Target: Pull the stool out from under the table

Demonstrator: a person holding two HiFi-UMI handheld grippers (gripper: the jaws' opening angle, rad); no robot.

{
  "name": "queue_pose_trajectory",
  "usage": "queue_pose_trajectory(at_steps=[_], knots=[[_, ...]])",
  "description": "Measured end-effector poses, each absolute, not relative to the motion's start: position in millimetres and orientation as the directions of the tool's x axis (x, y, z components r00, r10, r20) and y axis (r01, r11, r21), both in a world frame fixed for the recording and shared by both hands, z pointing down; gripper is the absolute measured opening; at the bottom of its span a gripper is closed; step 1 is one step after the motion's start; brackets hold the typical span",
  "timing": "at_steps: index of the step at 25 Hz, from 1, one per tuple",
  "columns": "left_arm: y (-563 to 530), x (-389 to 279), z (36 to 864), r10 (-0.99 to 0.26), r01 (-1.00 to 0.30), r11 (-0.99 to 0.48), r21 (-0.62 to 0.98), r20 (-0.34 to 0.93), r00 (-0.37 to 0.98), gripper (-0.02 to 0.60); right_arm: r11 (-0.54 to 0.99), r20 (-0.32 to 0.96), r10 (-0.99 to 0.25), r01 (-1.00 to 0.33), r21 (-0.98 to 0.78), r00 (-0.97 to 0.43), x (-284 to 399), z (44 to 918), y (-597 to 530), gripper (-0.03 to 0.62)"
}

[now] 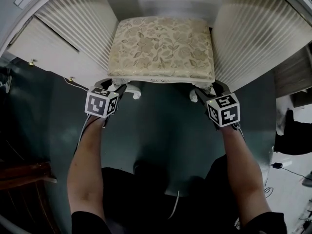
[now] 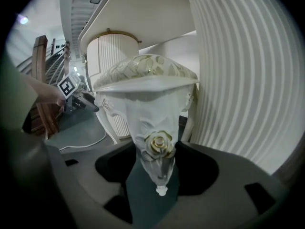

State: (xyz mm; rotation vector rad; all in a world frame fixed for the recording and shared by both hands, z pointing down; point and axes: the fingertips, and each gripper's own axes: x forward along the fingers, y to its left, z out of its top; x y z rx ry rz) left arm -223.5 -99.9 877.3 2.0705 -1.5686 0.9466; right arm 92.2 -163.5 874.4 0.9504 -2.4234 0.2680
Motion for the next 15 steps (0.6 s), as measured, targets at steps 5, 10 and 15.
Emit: queue_pose_trajectory(at_steps=[5, 10, 15], knots=[[-98.2, -225.3, 880.8, -0.662, -0.920, -0.368, -0.134, 0.733, 0.157, 0.213, 0.742, 0.542, -0.568, -0.671, 0.012, -0.619, 91.0, 877.7, -164.1, 0.262], [-96.8, -225.3, 878.9, -0.618, -0.915, -0.389, -0.110, 0.768, 0.170, 0.216, 0.763, 0.573, -0.525, -0.646, -0.011, -0.630, 92.0, 876.0, -159.7, 0.261], [-93.1, -223.8, 877.8, -0.576, -0.886, -0.457, -0.085, 0.787, 0.221, 0.211, 0.775, 0.571, -0.513, -0.632, -0.013, -0.641, 93.3, 875.8, -160.3, 0.259]])
